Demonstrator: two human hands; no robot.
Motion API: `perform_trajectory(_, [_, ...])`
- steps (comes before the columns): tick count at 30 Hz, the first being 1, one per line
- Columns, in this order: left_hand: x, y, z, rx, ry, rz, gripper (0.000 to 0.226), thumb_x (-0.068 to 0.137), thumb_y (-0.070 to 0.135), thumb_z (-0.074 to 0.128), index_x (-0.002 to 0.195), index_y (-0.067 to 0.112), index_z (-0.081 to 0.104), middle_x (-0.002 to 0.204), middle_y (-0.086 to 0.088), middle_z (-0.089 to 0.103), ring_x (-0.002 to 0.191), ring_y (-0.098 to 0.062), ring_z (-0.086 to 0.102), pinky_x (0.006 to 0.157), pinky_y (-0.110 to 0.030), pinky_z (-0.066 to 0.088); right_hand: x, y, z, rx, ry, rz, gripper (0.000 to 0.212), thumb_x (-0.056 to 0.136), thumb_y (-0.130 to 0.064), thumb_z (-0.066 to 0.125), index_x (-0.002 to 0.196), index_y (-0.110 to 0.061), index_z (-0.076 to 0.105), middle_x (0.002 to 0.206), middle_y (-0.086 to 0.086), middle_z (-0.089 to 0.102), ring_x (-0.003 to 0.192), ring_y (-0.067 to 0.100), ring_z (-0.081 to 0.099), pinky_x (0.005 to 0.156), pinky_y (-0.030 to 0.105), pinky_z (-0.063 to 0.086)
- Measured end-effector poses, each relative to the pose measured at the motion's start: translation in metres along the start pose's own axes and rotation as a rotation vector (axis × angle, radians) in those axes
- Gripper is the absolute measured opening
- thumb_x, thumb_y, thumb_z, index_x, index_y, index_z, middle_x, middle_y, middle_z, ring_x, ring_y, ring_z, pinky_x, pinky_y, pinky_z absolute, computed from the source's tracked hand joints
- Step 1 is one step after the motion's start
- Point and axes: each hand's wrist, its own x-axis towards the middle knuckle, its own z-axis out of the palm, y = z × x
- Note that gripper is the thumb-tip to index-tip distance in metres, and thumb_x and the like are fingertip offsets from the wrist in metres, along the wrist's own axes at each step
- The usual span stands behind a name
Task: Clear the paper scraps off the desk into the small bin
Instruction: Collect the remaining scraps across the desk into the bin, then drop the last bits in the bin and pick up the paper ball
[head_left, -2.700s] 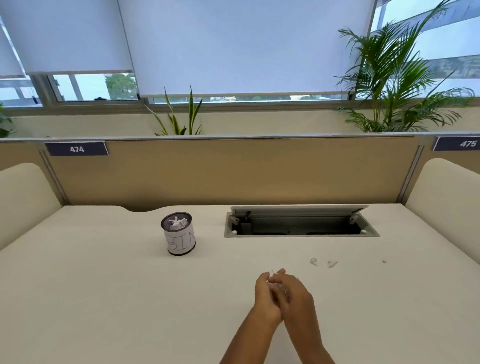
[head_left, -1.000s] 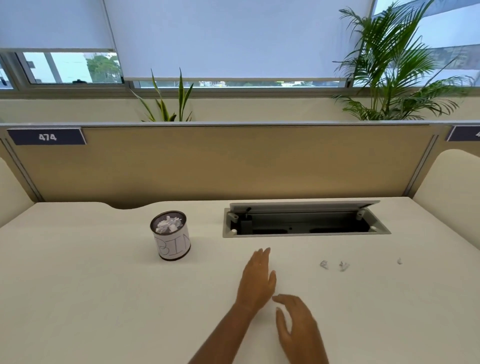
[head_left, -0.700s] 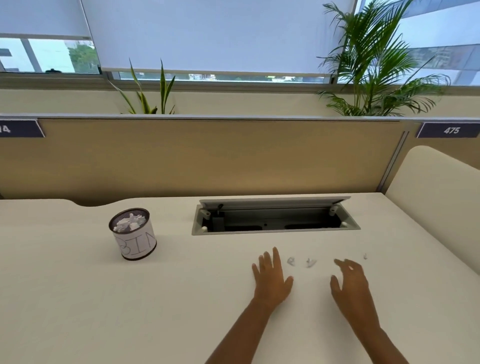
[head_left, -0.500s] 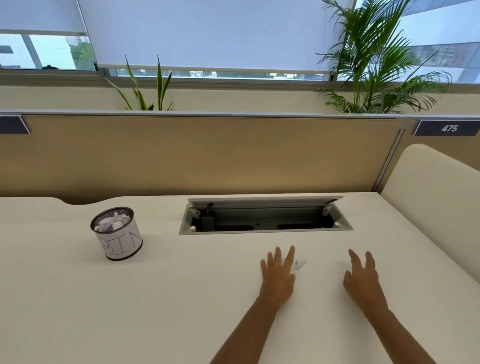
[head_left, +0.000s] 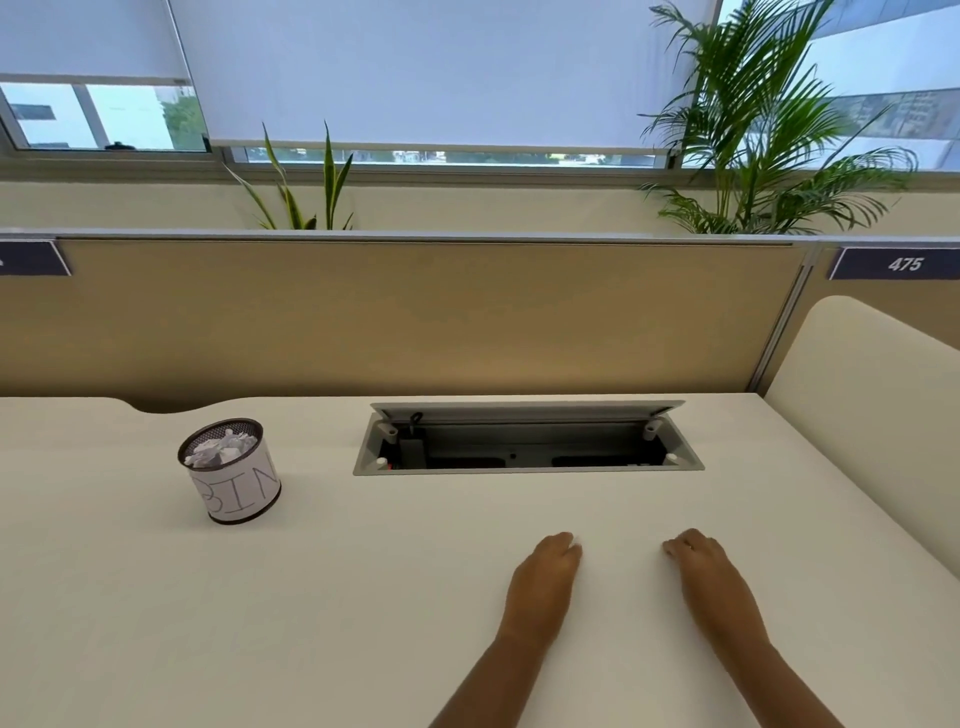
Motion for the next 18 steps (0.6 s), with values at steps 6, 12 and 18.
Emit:
perform_trajectory(6, [-0.020,-0.005,-0.011,-0.150,0.215,-0.109,0.028,0.096,0.004,0.042,0.113,0.003,0.064,0.119,-0.002,0.065,0.112,-0.015,0.060,0.086,-0.005,0.035,-0.032,-0.058,0.000,0.471,0.121,-0.004,0.021,0.083,0.013,0.053,0.090,0.001,0.068,0.093,0.015,0.068,0.089,0.026,0.062,0.078,0.024,0.045])
perform_trajectory(12, [-0.058,0.005,-0.054,-1.172,0.156,-0.471,0.032,0.088,-0.004,0.050,0.060,0.003,0.064,0.059,-0.005,0.058,0.056,-0.012,0.059,0.053,-0.013,0.052,-0.068,-0.139,-0.006,0.635,0.107,-0.126,0.022,0.087,0.004,0.052,0.095,-0.011,0.066,0.092,-0.001,0.060,0.083,0.009,0.059,0.070,0.013,0.042])
perform_trajectory(18, [-0.092,-0.023,-0.098,-1.491,0.143,-0.642,0.045,0.093,0.011,0.050,0.048,0.012,0.050,0.029,0.004,0.047,0.022,-0.004,0.040,0.029,-0.013,0.026,-0.100,-0.204,0.002,0.539,0.037,-0.303,0.023,0.093,-0.007,0.045,0.103,-0.017,0.063,0.090,-0.003,0.063,0.083,0.009,0.058,0.068,0.011,0.041])
